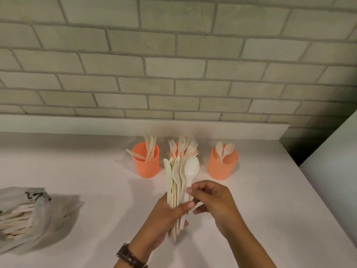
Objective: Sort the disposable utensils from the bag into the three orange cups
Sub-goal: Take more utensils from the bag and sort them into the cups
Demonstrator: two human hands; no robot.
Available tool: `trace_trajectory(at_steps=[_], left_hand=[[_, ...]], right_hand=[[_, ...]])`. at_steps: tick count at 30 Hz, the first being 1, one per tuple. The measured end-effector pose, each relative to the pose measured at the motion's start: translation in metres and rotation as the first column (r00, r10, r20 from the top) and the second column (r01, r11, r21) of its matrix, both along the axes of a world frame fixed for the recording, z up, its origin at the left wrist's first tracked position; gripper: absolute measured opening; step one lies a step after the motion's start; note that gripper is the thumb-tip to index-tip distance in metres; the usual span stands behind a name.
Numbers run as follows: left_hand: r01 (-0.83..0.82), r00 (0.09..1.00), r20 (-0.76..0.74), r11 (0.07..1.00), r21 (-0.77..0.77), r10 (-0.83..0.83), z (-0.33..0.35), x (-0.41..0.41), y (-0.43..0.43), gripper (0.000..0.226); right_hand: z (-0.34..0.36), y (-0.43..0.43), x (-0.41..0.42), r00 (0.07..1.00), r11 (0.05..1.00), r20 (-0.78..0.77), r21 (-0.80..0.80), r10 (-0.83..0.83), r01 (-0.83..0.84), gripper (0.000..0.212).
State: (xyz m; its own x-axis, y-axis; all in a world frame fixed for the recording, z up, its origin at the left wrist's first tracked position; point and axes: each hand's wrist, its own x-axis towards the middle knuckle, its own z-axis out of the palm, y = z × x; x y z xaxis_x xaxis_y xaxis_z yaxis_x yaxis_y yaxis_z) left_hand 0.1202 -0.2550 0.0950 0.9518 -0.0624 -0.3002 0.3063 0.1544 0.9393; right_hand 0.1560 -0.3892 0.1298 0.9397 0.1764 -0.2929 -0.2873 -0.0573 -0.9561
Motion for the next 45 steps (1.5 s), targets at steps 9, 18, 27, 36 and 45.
trace_trajectory(at_steps=[9,18,27,36,45], left_hand=[[-0.11,0.991,-0.094,0.983,-0.145,0.097,-0.009,0.008,0.009,0.009],[-0.13,0.989,-0.099,0.969,-0.209,0.111,-0.012,0.012,0.012,0.006],[-0.109,0.991,-0.098,0.977,-0.182,0.092,-0.009,0.014,0.017,0.026],[-0.077,0.991,-0.121,0.985,-0.152,0.059,-0.011,0.014,0.014,0.021],[-0.013,0.996,-0.091,0.994,-0.11,0.003,-0.007,0.015,0.008,0.031]], right_hand=[[0.0,-0.038,0.041,0.969,0.956,-0.013,0.158,-0.247,0.246,0.006],[-0.028,-0.078,0.139,0.849,0.829,0.351,-0.263,-0.395,0.495,0.012],[-0.032,-0.075,0.154,0.782,0.822,0.387,-0.096,-0.489,0.561,0.012],[-0.054,-0.072,0.132,0.882,0.646,0.394,-0.609,-0.258,0.46,0.045],[-0.026,-0.014,0.025,0.983,0.986,0.182,-0.166,0.001,0.03,0.009]])
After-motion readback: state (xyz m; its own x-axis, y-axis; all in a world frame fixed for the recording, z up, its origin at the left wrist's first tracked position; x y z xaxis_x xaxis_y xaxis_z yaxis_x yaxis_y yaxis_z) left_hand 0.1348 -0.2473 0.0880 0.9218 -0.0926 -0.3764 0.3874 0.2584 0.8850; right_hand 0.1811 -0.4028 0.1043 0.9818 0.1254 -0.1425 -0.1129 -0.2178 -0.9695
